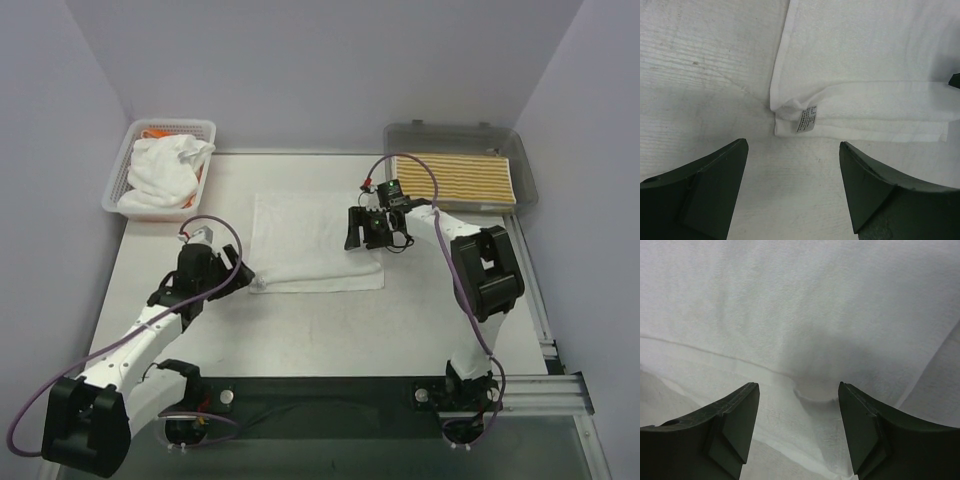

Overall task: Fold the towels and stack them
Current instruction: Fold the towel

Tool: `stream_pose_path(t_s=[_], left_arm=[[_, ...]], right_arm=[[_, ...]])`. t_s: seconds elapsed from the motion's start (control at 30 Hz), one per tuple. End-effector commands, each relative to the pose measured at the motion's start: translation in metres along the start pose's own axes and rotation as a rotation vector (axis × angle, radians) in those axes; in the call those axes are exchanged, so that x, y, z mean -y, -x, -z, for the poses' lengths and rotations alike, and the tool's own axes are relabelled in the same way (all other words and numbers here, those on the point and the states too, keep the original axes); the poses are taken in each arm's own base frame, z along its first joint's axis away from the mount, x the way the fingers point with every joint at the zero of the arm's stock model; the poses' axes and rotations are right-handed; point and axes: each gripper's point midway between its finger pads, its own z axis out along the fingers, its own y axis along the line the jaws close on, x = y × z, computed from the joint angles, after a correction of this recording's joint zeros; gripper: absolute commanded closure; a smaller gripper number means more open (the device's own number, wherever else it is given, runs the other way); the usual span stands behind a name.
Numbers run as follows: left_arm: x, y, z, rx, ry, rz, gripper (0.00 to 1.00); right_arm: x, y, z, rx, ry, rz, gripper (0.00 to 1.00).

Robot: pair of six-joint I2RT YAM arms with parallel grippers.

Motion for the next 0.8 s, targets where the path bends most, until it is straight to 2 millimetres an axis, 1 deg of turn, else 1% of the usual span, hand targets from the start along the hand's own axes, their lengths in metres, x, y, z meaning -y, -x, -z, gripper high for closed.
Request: stream_pose_path(t_s=[0.0, 0.03, 0.13, 0.23, 0.33, 0.37, 0.4, 0.43, 0.47, 0.5, 0.57, 0.6, 0.67, 0.73, 0.77], left_arm=[[0.000, 0.001, 0.008, 0.017, -0.014, -0.023, 0.16], [0.000, 0.000, 0.010, 0.019, -0.016, -0.024, 0.16], [-0.001, -0.003, 0.013, 0.021, -0.026, -0.022, 0.16], [-0.001, -0.003, 0.016, 0.022, -0.029, -0.021, 0.16], [-0.001, -0.004, 0.017, 0.025, -0.032, -0.015, 0.16], [-0.001, -0.004, 0.018, 0.026, -0.032, -0.015, 0.16], [-0.002, -0.005, 0.018, 0.024, -0.029, -0.013, 0.16], [-0.002, -0.005, 0.019, 0.025, -0.030, -0.012, 0.16], [-0.002, -0.005, 0.019, 0.026, -0.031, -0.010, 0.16], [-0.003, -0.006, 0.019, 0.025, -0.030, -0.007, 0.16], [-0.005, -0.009, 0.018, 0.019, -0.023, 0.001, 0.16], [-0.005, -0.010, 0.018, 0.021, -0.025, 0.011, 0.16], [-0.007, -0.014, 0.016, 0.012, -0.026, 0.024, 0.16], [-0.006, -0.015, 0.014, 0.011, -0.033, 0.039, 0.16], [-0.006, -0.015, 0.013, 0.008, -0.031, 0.044, 0.16]], right_arm=[[-0.016, -0.003, 0.007, -0.007, 0.084, 0.055, 0.36], [-0.016, -0.008, 0.007, -0.017, 0.090, 0.056, 0.36], [-0.022, -0.013, 0.015, -0.014, 0.118, 0.086, 0.37], [-0.027, -0.024, 0.023, -0.018, 0.136, 0.121, 0.38], [-0.032, -0.037, 0.032, -0.020, 0.146, 0.161, 0.38], [-0.037, -0.037, 0.039, -0.004, 0.153, 0.180, 0.38], [-0.035, -0.048, 0.040, -0.017, 0.152, 0.181, 0.38], [-0.038, -0.051, 0.043, -0.015, 0.158, 0.202, 0.38], [-0.042, -0.053, 0.051, 0.001, 0.163, 0.224, 0.38], [-0.041, -0.065, 0.051, -0.017, 0.163, 0.233, 0.37], [-0.041, -0.070, 0.060, 0.005, 0.148, 0.261, 0.37], [-0.037, -0.082, 0.059, -0.017, 0.137, 0.258, 0.37], [-0.035, -0.090, 0.063, -0.018, 0.120, 0.225, 0.38], [-0.030, -0.106, 0.063, -0.052, 0.106, 0.178, 0.39], [-0.029, -0.107, 0.064, -0.052, 0.098, 0.165, 0.40]])
